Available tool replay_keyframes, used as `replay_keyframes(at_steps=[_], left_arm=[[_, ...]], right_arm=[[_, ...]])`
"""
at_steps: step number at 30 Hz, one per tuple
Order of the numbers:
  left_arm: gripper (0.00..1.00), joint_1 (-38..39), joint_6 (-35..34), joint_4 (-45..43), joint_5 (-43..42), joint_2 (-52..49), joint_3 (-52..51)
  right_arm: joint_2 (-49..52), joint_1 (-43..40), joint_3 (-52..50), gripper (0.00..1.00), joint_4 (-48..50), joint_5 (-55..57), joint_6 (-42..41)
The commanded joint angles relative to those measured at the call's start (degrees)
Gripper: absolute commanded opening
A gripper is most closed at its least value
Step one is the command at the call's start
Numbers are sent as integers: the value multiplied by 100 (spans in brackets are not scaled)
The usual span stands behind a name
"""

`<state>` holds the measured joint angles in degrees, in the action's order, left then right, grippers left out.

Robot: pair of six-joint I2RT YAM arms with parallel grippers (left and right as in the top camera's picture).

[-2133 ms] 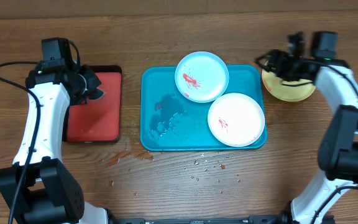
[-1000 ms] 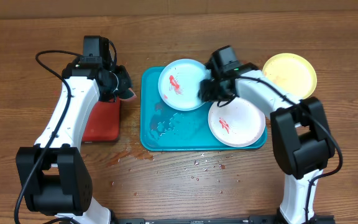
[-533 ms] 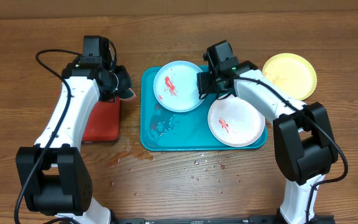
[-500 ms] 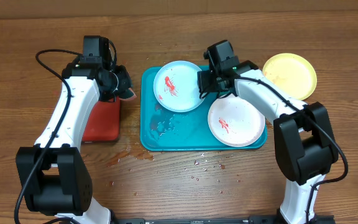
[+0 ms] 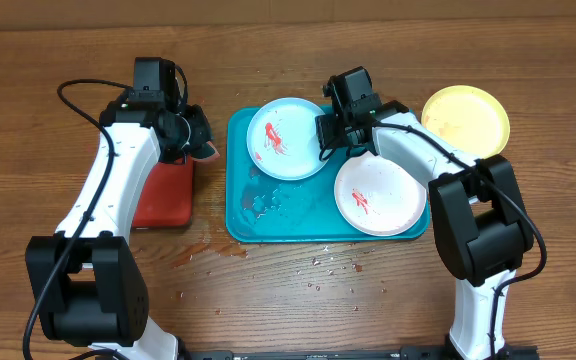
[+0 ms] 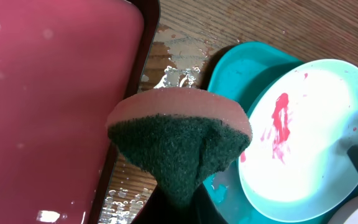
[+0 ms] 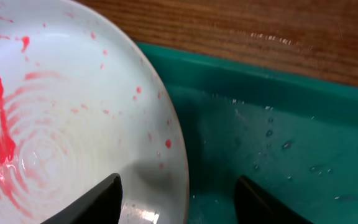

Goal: Clean dirty plates on tray and stack at the side
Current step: 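Grasp the light-blue plate rim with the right gripper and pull it forward, then scrub the light-blue plate with the sponge in the left gripper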

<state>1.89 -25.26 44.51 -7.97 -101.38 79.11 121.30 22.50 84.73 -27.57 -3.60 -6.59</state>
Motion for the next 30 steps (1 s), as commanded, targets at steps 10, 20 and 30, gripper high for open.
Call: replay_keyframes(at_steps=[10, 20, 30], left_arm=[[4, 39, 157, -17, -66, -46, -26], [4, 39, 219, -37, -63, -46, -26], [4, 39, 245, -90, -66, -46, -26]], right_arm=[[153, 31, 79, 25, -273, -166, 42], [138, 37, 249, 15, -1602, -955, 44], [133, 24, 428, 49, -1198, -931, 66]])
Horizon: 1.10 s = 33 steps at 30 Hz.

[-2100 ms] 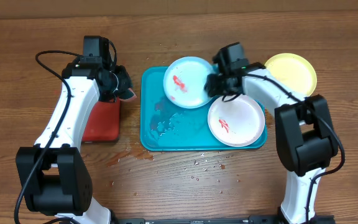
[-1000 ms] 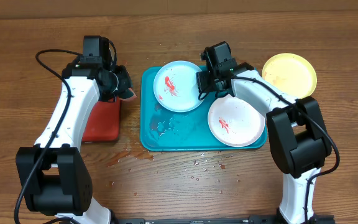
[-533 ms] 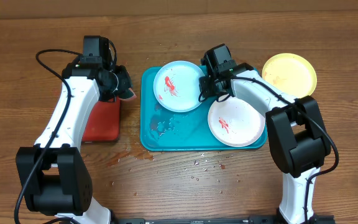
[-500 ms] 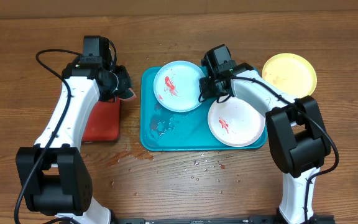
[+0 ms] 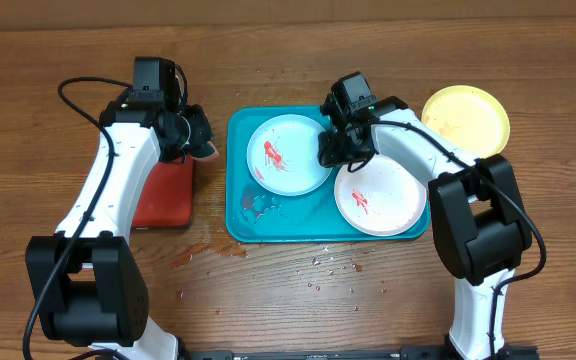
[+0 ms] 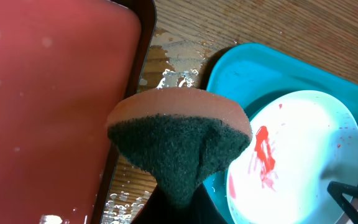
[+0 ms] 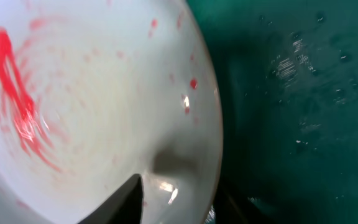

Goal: Clean dirty plates on tray and stack at the side
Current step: 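Scrub the light-blue plate with the sponge in the left gripper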

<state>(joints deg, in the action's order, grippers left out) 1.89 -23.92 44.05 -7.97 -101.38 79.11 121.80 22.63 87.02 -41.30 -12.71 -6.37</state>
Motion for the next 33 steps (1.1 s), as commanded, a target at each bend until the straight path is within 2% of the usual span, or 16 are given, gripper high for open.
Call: replay_keyframes(at_steps=[1, 6, 11, 18, 22, 28, 33], left_arm=[[4, 39, 127, -46, -63, -46, -26], [4, 39, 127, -52, -66, -46, -26], [4, 42, 247, -59, -367, -46, -26], [4, 229, 339, -160, -691, -48, -26], [4, 592, 297, -326, -693, -50, -26], [4, 1290, -302, -885, -339, -162, -28], [4, 1768, -614, -1582, -42, -678, -28]], right_arm=[[83, 11, 199, 51, 275, 2, 44], [98, 11, 197, 50, 656, 282, 46], [236, 13, 116, 26, 575, 402, 39], [286, 28, -50, 23, 551, 404, 42], [286, 28, -50, 4, 553, 400, 39], [286, 28, -50, 5, 546, 210, 22], [286, 28, -50, 5, 551, 214, 22]])
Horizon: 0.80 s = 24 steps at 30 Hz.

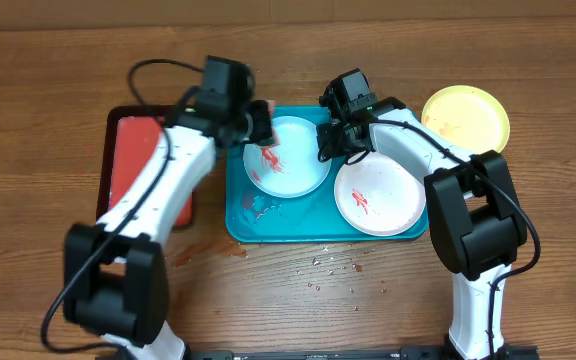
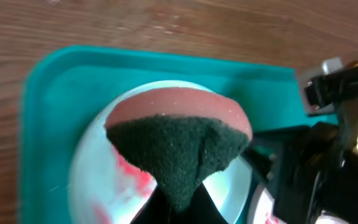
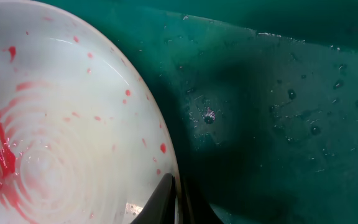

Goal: Clean dirty plates on tray and stack at the side
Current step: 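Scrub the light-blue plate with the sponge in the left gripper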

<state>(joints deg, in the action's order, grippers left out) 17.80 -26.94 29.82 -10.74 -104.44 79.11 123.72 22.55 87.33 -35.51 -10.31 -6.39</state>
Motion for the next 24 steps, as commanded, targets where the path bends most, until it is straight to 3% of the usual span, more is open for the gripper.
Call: replay_keyframes(at_steps=[1, 6, 14, 24], left_arm=[[4, 243, -321, -306, 236, -533, -28], [4, 339, -809, -527, 236, -1117, -28], [4, 323, -839, -509, 343, -1615, -28], [4, 131, -778, 750, 2741, -1650, 321]], right_arm=[[94, 31, -81, 5, -33, -26, 24], [94, 26, -81, 5, -35, -26, 24], [94, 24, -81, 5, -11, -26, 24], [94, 24, -81, 5, -81, 0, 26]])
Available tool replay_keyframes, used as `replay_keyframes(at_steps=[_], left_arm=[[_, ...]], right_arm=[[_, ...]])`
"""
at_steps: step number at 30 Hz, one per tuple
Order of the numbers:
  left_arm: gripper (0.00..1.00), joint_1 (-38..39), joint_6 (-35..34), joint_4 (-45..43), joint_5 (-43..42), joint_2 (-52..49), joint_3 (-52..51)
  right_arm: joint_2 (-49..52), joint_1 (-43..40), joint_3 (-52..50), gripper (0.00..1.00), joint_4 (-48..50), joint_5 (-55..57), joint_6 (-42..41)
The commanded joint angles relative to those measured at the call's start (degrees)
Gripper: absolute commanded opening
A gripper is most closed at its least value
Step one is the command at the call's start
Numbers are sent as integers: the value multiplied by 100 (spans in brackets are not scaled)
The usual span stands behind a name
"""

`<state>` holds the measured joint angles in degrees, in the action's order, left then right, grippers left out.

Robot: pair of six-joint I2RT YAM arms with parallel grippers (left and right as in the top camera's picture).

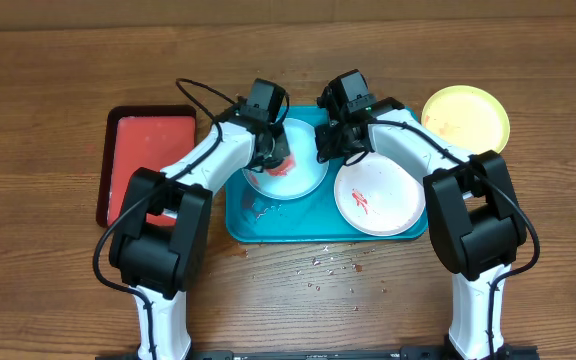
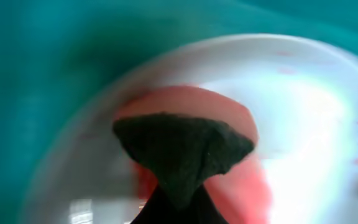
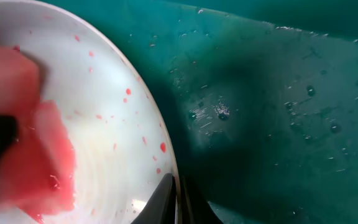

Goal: Clean dirty plates on tray and stack at the side
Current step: 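Scrub the light-blue plate with the sponge in the left gripper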

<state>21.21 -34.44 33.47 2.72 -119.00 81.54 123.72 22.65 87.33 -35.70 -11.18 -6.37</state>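
Note:
A white plate (image 1: 303, 172) smeared with red lies at the back left of the teal tray (image 1: 258, 225). My left gripper (image 1: 274, 160) is shut on a pink sponge (image 2: 185, 102) with a dark green scouring face, pressed onto that plate (image 2: 309, 124). My right gripper (image 1: 323, 152) is shut on the plate's right rim (image 3: 166, 168); the sponge (image 3: 17, 137) shows at the left of that view. A second white plate (image 1: 380, 195) with red marks lies at the tray's right. A yellow plate (image 1: 466, 118) sits on the table beyond the tray's right side.
A red tray (image 1: 146, 160) lies on the wooden table left of the teal tray. Water drops and crumbs (image 1: 328, 265) speckle the table in front of the teal tray. Both arms reach over the teal tray's back half.
The left gripper went from above the plate's left part down to the plate's middle; the sponge now rests on the red smear. The right gripper stays shut on the plate's rim.
At first the left gripper held the sponge beside the red tray while the right gripper's open fingers straddled the plate's right rim. The plate then sat a little nearer. Later the right gripper was shut on the rim and the sponge hung over the plate, now on it.

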Motion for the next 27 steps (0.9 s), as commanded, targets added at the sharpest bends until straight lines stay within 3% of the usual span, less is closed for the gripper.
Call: replay_keyframes(at_steps=[1, 8, 12, 18, 27], left_arm=[[4, -258, -28, 566, 1521, -195, 197], [4, -404, 144, 1064, 1353, -195, 1034], [4, -387, 555, 949, 179, -195, 1272], [4, -304, 398, 868, -1388, -293, 1198], [4, 118, 400, 1010, -734, -715, 931]], right_arm=[[94, 13, -81, 5, -61, 92, 24], [94, 13, -81, 5, -59, 105, 24], [94, 13, -81, 5, -59, 103, 24], [94, 13, -81, 5, -52, 103, 22], [94, 13, -81, 5, 11, 103, 22]])
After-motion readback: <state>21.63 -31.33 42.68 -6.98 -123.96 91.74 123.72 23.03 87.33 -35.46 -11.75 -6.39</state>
